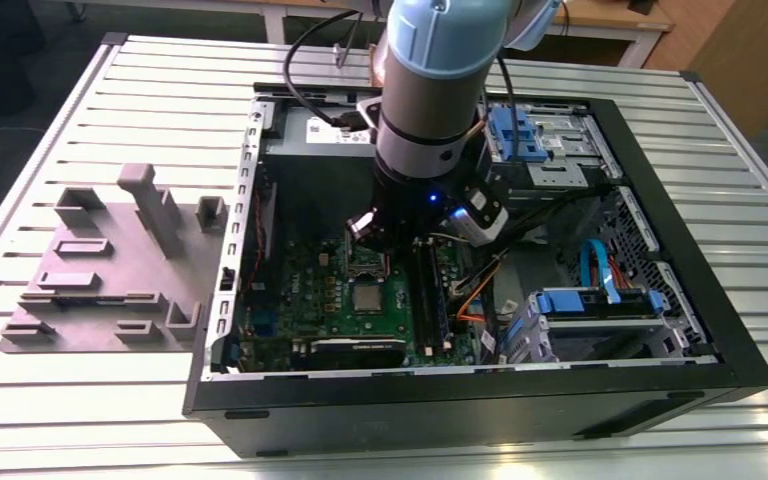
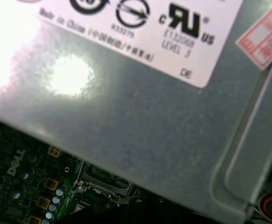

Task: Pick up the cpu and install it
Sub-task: 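Close the cpu cover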

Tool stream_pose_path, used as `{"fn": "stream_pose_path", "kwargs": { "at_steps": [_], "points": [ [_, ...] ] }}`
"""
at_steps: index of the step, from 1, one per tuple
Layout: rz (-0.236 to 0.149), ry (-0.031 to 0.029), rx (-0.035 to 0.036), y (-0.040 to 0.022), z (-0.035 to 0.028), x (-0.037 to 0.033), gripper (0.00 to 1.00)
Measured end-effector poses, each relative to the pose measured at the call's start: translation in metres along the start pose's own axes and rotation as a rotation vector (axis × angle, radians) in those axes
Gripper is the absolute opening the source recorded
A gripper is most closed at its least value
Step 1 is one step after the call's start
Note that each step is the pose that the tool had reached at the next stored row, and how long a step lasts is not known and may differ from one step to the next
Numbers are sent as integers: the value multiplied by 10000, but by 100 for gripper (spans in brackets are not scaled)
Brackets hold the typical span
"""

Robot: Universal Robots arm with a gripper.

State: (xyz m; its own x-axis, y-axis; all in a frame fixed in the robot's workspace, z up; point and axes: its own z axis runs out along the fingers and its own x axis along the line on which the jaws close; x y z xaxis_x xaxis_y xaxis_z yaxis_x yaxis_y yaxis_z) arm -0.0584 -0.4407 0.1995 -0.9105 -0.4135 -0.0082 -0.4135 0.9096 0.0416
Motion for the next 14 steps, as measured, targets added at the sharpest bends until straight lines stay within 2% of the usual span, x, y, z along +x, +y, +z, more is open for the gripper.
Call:
{"fn": "stream_pose_path", "kwargs": {
  "at_steps": [7,10,14],
  "points": [
    [-3,-102,-119,10,0,21,10],
    [-5,-133,-131,14,0,29,10],
    [-5,-138,-130,15,-15,31,10]
  ]
}}
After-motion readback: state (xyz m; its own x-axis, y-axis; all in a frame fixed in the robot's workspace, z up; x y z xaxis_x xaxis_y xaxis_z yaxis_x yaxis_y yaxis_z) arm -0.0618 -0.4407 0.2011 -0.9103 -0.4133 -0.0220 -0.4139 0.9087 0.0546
